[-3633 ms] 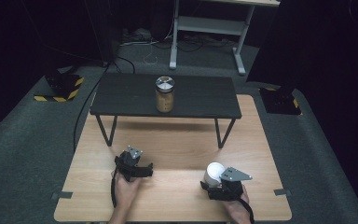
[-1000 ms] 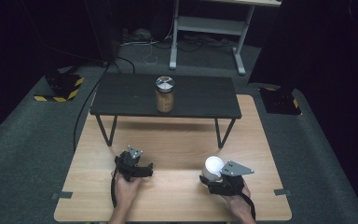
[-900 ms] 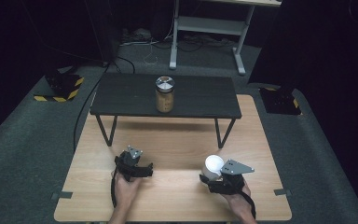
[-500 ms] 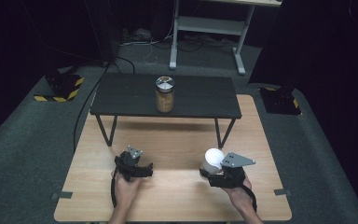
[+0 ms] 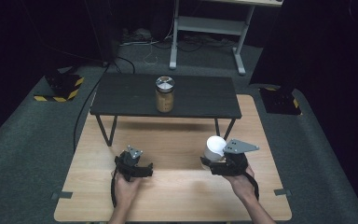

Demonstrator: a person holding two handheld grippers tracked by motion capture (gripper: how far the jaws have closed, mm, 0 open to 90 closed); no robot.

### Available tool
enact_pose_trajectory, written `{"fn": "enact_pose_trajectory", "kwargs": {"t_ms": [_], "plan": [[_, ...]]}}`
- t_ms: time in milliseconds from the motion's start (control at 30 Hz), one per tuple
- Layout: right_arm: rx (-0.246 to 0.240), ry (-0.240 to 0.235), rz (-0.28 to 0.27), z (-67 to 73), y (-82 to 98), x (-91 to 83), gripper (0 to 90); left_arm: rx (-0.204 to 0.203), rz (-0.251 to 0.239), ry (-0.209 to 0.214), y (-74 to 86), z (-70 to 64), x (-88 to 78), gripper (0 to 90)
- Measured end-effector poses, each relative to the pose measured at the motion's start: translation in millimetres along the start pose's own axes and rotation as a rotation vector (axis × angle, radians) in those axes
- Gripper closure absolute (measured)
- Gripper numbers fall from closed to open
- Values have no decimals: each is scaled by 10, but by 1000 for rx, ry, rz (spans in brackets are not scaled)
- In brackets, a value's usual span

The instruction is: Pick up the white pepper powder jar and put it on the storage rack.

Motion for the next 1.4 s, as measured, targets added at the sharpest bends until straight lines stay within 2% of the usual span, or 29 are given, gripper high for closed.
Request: {"fn": "enact_pose_trajectory", "kwargs": {"t_ms": [600, 1100, 1400], "plan": [[-7, -8, -9, -76, -470, -107, 309, -6, -4, 1, 4, 1, 1, 8], [-32, -33, -16, -71, -862, -116, 309, -5, -3, 2, 3, 2, 0, 8], [-22, -36, -17, -95, -1083, -81, 309, -11, -9, 0, 8, -3, 4, 9]]}}
Point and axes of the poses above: each handheld gripper's, and its own axes: x roughly forward along the jaws, y roughly out of its underside, z roughly to its left, the point moved 4 cm from there along x, roughly forward along the jaws, and after that the axes turned 9 degrees about x, right-handed, at the moved point
